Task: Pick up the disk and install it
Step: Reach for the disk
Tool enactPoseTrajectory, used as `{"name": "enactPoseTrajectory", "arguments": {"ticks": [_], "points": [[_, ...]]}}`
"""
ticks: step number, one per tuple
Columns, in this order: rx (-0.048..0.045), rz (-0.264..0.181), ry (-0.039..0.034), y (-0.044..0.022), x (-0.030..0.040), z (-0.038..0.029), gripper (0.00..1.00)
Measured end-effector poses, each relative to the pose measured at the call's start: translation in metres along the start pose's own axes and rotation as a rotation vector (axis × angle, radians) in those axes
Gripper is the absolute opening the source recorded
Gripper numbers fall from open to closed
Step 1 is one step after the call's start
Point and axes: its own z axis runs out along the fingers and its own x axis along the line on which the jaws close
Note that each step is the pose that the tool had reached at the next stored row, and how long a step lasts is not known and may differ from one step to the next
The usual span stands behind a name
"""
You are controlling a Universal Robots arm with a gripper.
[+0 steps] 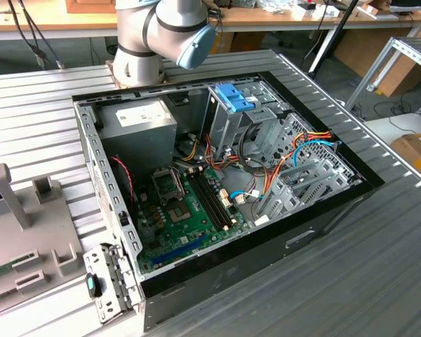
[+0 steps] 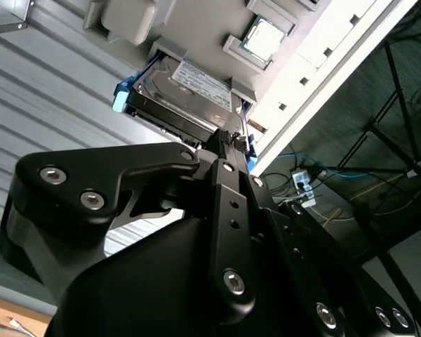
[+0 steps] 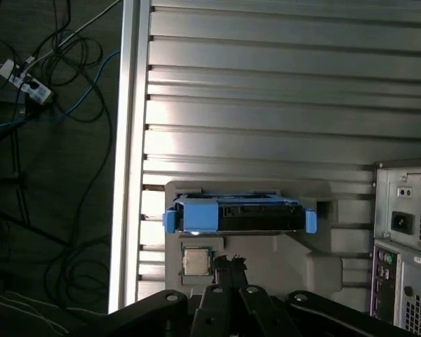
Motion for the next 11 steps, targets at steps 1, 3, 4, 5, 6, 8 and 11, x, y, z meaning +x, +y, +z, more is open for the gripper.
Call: {"name": "enactPoseTrajectory", "arguments": {"ticks": [1,3,4,5,6,8,11], "points": [[0.0000,0.000,0.0000,0.0012,0.0000,0.0000,0.11],[-0.0001,0.000,-0.0001,0.0113,-0.0003,0.0005,0.11],[-0.0001,0.000,-0.0001,0.0186,-0.0004,0.0009,0.11],[-0.0001,0.000,0.0000,0.0197,0.0038,0.0019,0.11],[-0.0002,0.000,0.0000,0.0199,0.0083,0.0031,0.11],[-0.0001,0.000,0.0000,0.0200,0.0118,0.0044,0.11],[-0.0002,-0.002,0.0001,0.0198,0.0128,0.0123,0.11]]}}
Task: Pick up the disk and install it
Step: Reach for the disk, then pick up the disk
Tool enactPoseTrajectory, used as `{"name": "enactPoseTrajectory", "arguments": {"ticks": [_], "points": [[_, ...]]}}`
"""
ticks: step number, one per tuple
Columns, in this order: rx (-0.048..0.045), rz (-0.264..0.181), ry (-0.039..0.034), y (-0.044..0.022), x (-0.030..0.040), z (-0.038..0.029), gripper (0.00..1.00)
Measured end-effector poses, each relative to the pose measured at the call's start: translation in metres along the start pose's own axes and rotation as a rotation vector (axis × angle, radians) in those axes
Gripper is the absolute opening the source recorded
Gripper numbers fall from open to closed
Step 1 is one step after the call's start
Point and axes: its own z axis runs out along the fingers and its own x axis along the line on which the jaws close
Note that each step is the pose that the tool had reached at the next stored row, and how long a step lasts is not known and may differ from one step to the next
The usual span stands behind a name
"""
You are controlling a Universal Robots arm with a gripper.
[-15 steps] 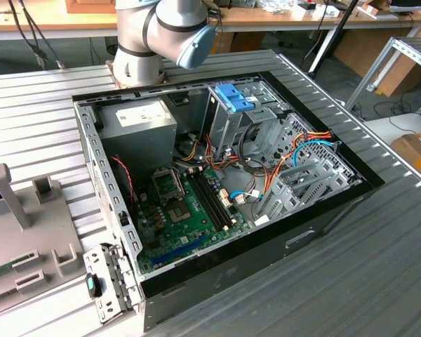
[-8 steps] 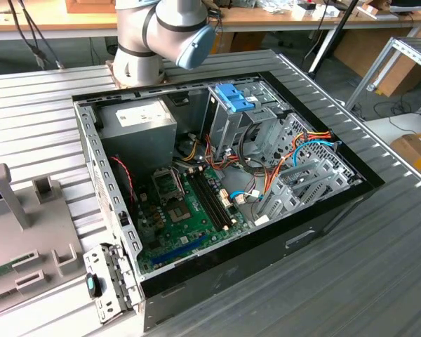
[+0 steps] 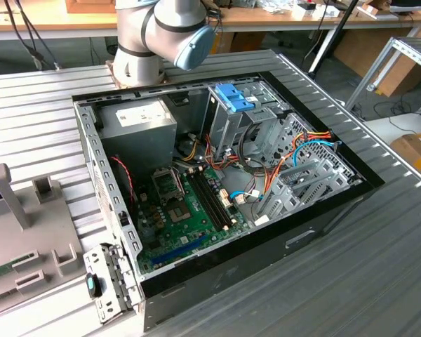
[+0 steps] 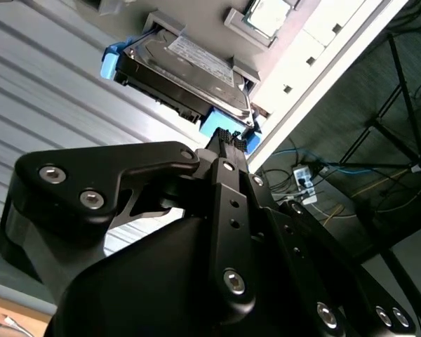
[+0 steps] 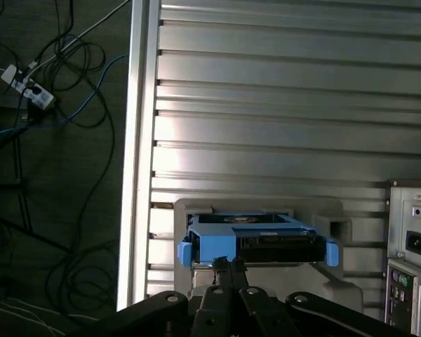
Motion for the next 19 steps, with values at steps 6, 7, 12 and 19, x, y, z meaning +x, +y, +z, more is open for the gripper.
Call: {"name": "enactPoseTrajectory", "arguments": {"ticks": [6,7,12,19], "points": [[0.0015,-0.001,0.0000,-0.0001,0.0030,0.0056,0.11],[0.0015,-0.001,0.0001,-0.0001,0.0031,0.0066,0.11],[0.0016,-0.002,0.0002,-0.0001,0.0032,0.0089,0.11],[0.0016,-0.002,0.0002,-0.0001,0.0032,0.0092,0.11]]}}
